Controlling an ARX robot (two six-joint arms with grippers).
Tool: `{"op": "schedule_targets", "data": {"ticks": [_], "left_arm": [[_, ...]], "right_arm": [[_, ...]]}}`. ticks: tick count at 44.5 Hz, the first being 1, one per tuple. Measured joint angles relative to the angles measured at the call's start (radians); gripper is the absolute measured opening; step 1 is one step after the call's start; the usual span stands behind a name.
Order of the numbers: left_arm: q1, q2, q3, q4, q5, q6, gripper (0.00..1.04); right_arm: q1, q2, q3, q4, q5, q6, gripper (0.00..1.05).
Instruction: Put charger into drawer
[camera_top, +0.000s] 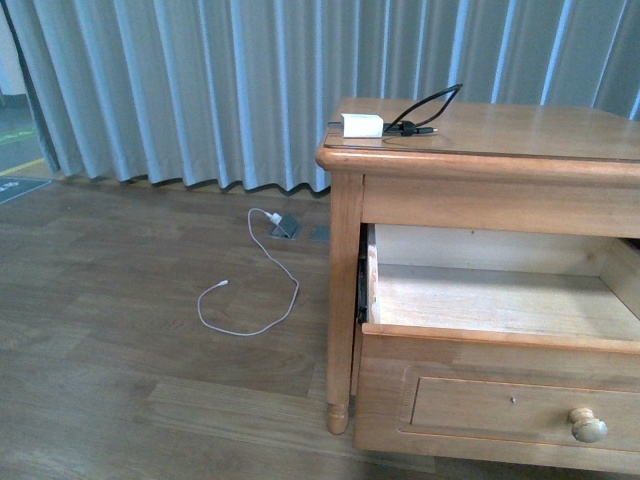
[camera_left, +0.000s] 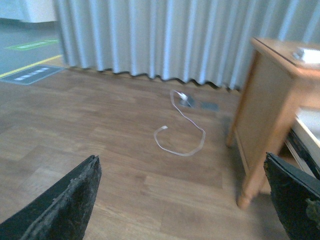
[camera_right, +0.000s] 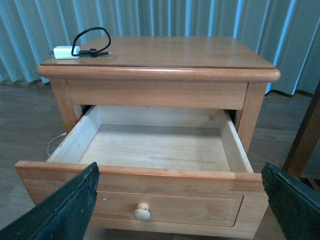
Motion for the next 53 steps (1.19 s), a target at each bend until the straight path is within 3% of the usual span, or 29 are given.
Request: {"op": "schedule_targets", "data": {"ticks": [3, 6, 14, 18, 23, 31, 35, 53], "left_arm": [[-0.058, 0.043, 0.000, 0.052, -0.162, -0.046, 0.99], [-0.067, 0.124, 0.002, 0.104, -0.195, -0.086, 0.99], [-0.039, 0.560, 0.166, 0.344, 0.025, -0.031, 0.99], [-0.051, 0.768, 0.308, 0.377, 0.134, 0.048, 0.99], [-0.079, 0.974, 0.473, 0.393, 0.194, 0.117, 0.99], [-0.133, 1.232, 0.703, 0.448, 0.198, 0.205, 0.99], [-0.151, 1.358, 0.818, 0.521, 0.227, 0.212, 0.99], [-0.190, 1.923, 1.364, 0.574, 0.305, 0.193, 0.99]], "right_arm": [[0.000, 0.000, 0.000, 0.000, 0.000, 0.000, 0.96], [0.000, 0.000, 0.000, 0.000, 0.000, 0.000, 0.96], [0.000, 0.000, 0.000, 0.000, 0.000, 0.000, 0.96], [0.000, 0.000, 0.000, 0.000, 0.000, 0.000, 0.96], [0.000, 0.000, 0.000, 0.000, 0.000, 0.000, 0.96], [0.000, 0.000, 0.000, 0.000, 0.000, 0.000, 0.96], [0.000, 0.000, 0.000, 0.000, 0.000, 0.000, 0.96], [0.000, 0.000, 0.000, 0.000, 0.000, 0.000, 0.96]]}}
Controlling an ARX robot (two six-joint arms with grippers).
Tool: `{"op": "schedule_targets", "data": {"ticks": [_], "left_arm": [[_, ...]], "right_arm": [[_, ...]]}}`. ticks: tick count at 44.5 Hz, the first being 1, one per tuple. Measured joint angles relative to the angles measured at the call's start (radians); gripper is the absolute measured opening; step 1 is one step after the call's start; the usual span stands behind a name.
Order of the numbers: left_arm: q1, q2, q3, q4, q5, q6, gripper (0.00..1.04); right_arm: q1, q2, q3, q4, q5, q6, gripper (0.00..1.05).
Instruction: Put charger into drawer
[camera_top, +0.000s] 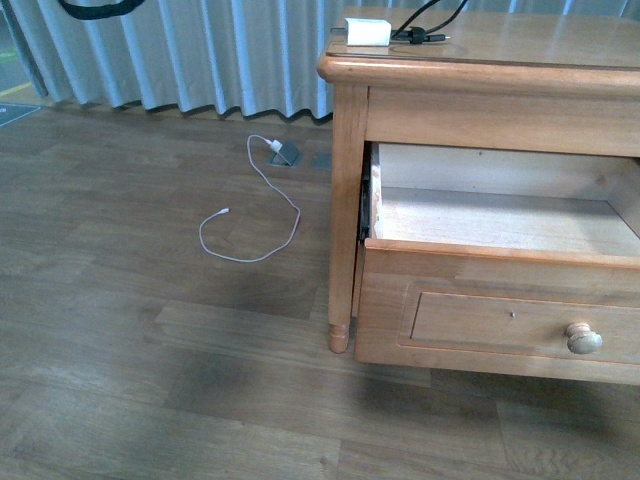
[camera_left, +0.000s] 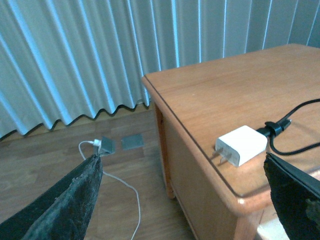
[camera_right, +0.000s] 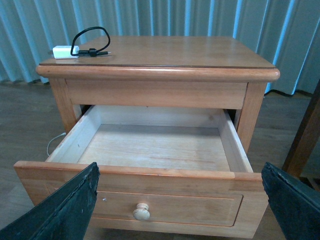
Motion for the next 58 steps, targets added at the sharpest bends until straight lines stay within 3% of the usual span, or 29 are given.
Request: {"op": "schedule_targets", "data": {"ticks": [22, 38, 41, 51, 58], "left_arm": [[-0.096, 0.454, 0.517, -0.080, 0.115, -0.034, 0.99], [-0.091, 0.495, 0.592, -0.143, 0.135, -0.068, 0.98], [-0.094, 0.496, 0.592, -0.160, 0.135, -0.067, 0.91], [-0.100, 0.498, 0.606, -0.225, 0.148, -0.053, 0.45], [-0.100, 0.485, 0.575, -0.195, 0.142, -0.051, 0.40]], "right_arm": [[0.000, 0.000, 0.000, 0.000, 0.000, 0.000, 0.96], [0.000, 0.000, 0.000, 0.000, 0.000, 0.000, 0.96], [0.000, 0.000, 0.000, 0.000, 0.000, 0.000, 0.96], [0.000, 0.000, 0.000, 0.000, 0.000, 0.000, 0.96], [0.000, 0.000, 0.000, 0.000, 0.000, 0.000, 0.96]]}}
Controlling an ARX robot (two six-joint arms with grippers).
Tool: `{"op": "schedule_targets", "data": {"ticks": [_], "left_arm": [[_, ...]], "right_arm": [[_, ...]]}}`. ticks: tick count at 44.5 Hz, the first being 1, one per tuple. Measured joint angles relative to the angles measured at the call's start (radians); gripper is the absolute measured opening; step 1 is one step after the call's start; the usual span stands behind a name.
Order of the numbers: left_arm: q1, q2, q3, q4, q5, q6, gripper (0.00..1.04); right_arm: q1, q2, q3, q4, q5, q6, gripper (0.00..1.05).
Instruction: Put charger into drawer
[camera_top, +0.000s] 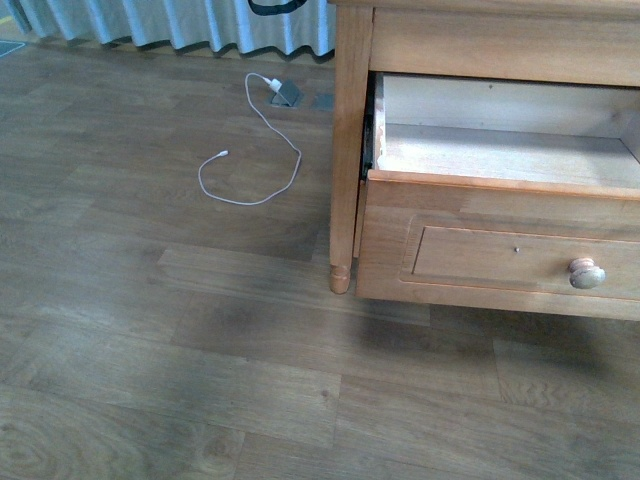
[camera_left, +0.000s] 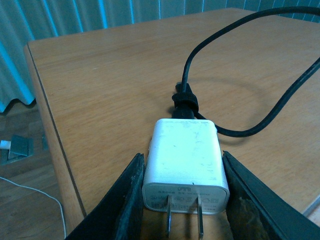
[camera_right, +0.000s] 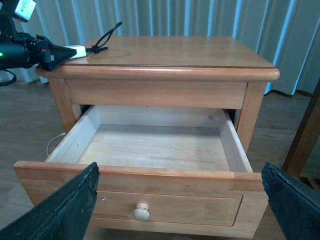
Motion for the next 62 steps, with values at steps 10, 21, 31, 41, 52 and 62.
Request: {"op": "schedule_targets", "data": {"ticks": [10, 21, 31, 41, 52, 62], "left_arm": [[-0.002, -0.122, -0.208, 0.106, 0.066, -0.016, 0.40], [-0.023, -0.312, -0.427, 0.124, 0.189, 0.001, 0.40], [-0.093, -0.380, -0.561, 0.097, 0.250, 0.069, 0.40], [-0.163, -0.261, -0.510, 0.039, 0.182, 0.120, 0.40], [-0.200, -0.100, -0.386, -0.021, 0.087, 0.158, 0.50], [-0.208, -0.139, -0.401, 0.020, -0.068, 0.177, 0.94]], "right_arm": [[0.000, 0.000, 0.000, 0.000, 0.000, 0.000, 0.96], [0.000, 0.000, 0.000, 0.000, 0.000, 0.000, 0.96], [0.000, 0.000, 0.000, 0.000, 0.000, 0.000, 0.96], [0.000, 0.000, 0.000, 0.000, 0.000, 0.000, 0.96], [0.000, 0.000, 0.000, 0.000, 0.000, 0.000, 0.96], [0.000, 0.000, 0.000, 0.000, 0.000, 0.000, 0.96]]}}
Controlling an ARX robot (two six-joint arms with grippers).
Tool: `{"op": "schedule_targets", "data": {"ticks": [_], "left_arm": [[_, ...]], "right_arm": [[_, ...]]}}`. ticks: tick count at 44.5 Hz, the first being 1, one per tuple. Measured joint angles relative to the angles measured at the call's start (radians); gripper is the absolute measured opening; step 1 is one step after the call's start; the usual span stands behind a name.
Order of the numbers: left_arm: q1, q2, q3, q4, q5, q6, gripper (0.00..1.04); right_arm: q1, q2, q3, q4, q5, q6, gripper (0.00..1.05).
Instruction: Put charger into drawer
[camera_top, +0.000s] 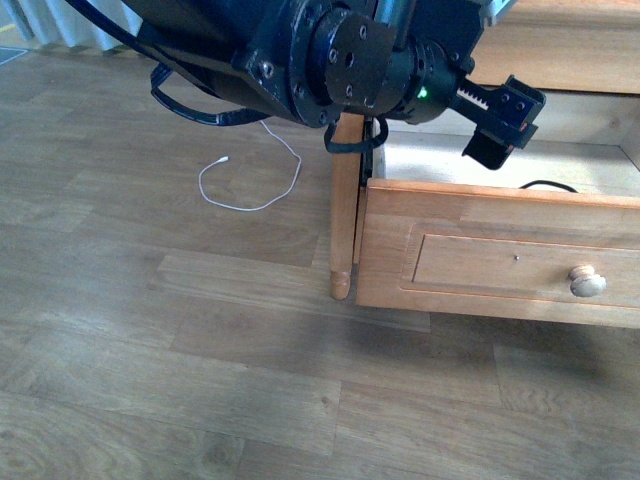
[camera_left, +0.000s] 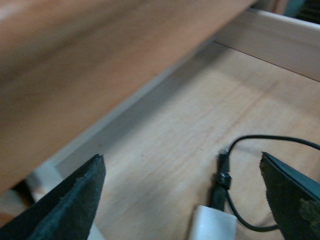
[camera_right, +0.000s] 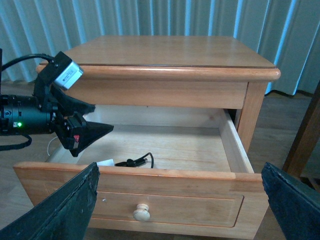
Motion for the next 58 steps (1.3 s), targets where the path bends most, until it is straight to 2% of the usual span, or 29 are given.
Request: {"op": "schedule_targets", "data": {"ticks": [3, 13, 22, 27, 31, 38, 49, 52, 58], "left_arm": [[0.000, -0.039, -0.032, 0.023, -0.022, -0.002, 1.01], [0.046, -0.380, -0.263, 0.061, -0.163, -0.031, 0.99], [0.106, -0.822, -0.599, 0.017, -0.328, -0.021, 0.99], [0.078, -1.064, -0.779, -0.012, -0.413, -0.038, 0.99], [0.010, -1.260, -0.943, -0.043, -0.533, -0.064, 0.99], [-0.071, -1.450, -1.110, -0.093, -0.691, -0.114, 0.99], [-0.084, -1.807, -1.295, -0.297, -0.969, -0.295, 0.99], [-0.082, -1.889, -1.313, -0.316, -0.999, -0.333, 0.99], [-0.081, -1.898, -1.314, -0.317, -0.995, -0.358, 0.99]], "right_arm": [[0.000, 0.000, 0.000, 0.000, 0.000, 0.000, 0.96], [0.000, 0.000, 0.000, 0.000, 0.000, 0.000, 0.96], [0.000, 0.000, 0.000, 0.000, 0.000, 0.000, 0.96], [0.000, 0.000, 0.000, 0.000, 0.000, 0.000, 0.96], [0.000, 0.000, 0.000, 0.000, 0.000, 0.000, 0.96], [0.000, 0.000, 0.000, 0.000, 0.000, 0.000, 0.96], [0.000, 0.000, 0.000, 0.000, 0.000, 0.000, 0.96], [0.000, 0.000, 0.000, 0.000, 0.000, 0.000, 0.96], [0.000, 0.000, 0.000, 0.000, 0.000, 0.000, 0.96]]}}
